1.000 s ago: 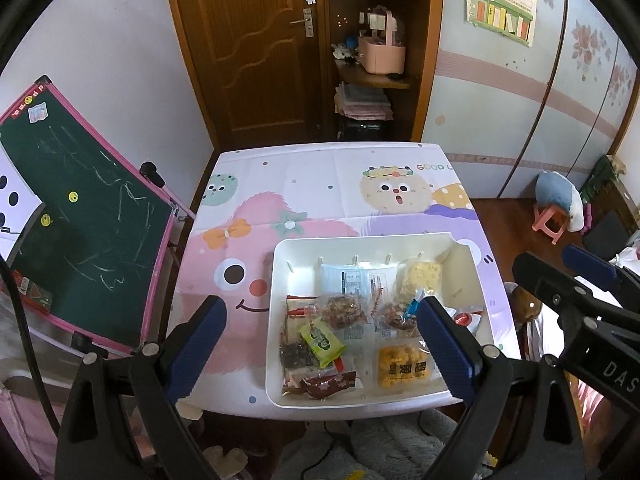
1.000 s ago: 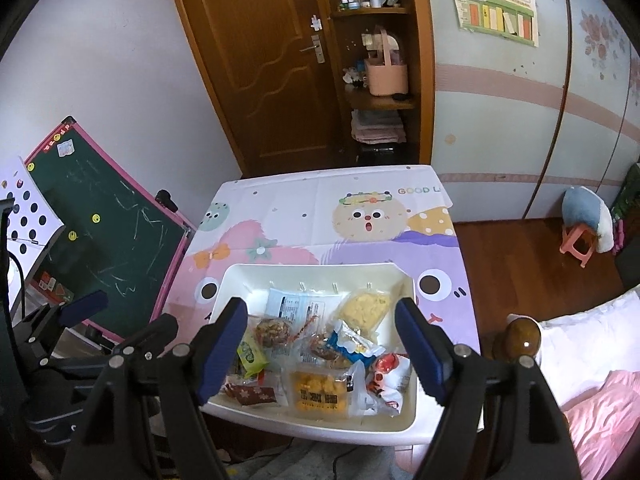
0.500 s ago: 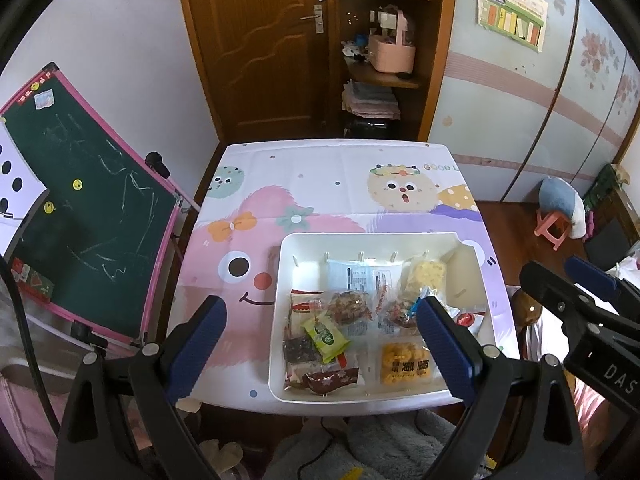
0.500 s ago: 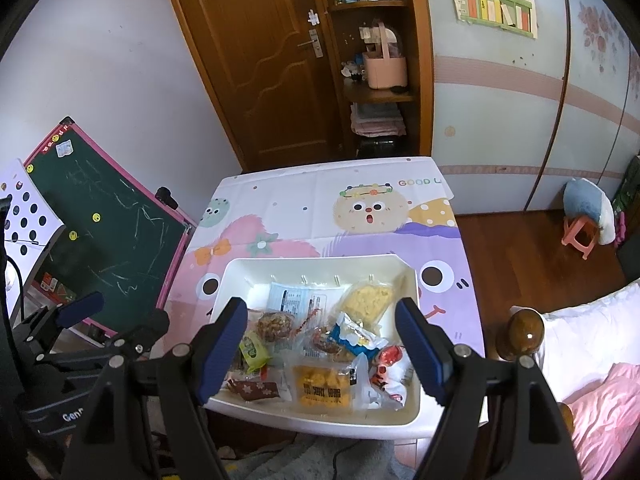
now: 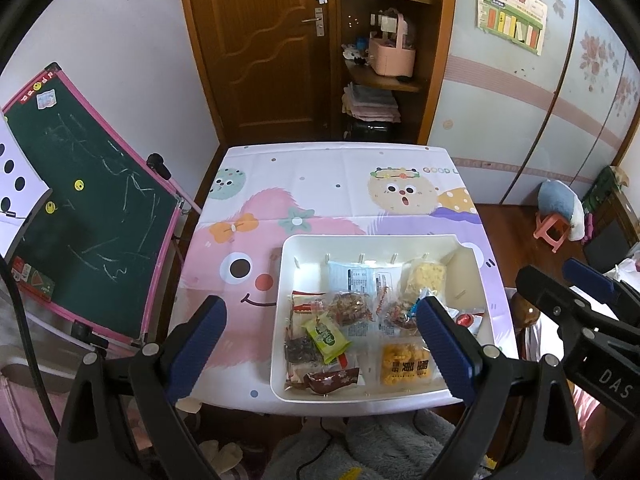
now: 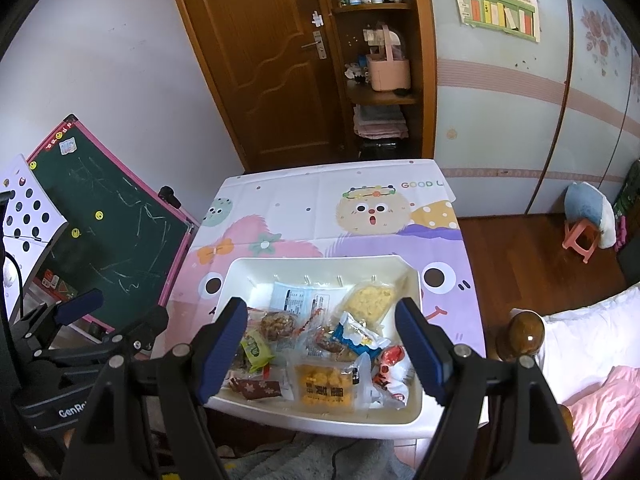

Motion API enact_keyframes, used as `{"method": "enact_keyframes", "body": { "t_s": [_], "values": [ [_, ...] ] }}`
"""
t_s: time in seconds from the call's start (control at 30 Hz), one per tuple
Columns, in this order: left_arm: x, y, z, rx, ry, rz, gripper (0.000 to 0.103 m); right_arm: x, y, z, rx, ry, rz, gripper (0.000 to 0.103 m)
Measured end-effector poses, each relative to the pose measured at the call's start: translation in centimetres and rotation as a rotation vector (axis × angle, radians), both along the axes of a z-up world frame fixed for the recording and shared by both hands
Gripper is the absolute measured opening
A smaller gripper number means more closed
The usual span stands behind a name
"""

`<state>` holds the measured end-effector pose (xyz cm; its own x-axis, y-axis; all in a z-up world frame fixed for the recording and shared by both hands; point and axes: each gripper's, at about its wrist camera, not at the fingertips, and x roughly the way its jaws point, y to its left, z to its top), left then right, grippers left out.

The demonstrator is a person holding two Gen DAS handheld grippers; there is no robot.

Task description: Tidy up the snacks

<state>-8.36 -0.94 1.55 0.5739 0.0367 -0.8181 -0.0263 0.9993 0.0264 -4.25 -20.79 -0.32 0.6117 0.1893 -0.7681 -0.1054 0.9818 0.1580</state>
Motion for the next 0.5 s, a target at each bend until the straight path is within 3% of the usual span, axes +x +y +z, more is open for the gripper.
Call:
{"method": "enact_keyframes", "body": {
  "t_s": [0.5],
  "values": [
    [0.04,-0.07,0.15,-0.006,0.007,-0.007,0.095,-0.23,0.17,-0.18,0.0,0.008,-0.007,0.077]
  ]
}}
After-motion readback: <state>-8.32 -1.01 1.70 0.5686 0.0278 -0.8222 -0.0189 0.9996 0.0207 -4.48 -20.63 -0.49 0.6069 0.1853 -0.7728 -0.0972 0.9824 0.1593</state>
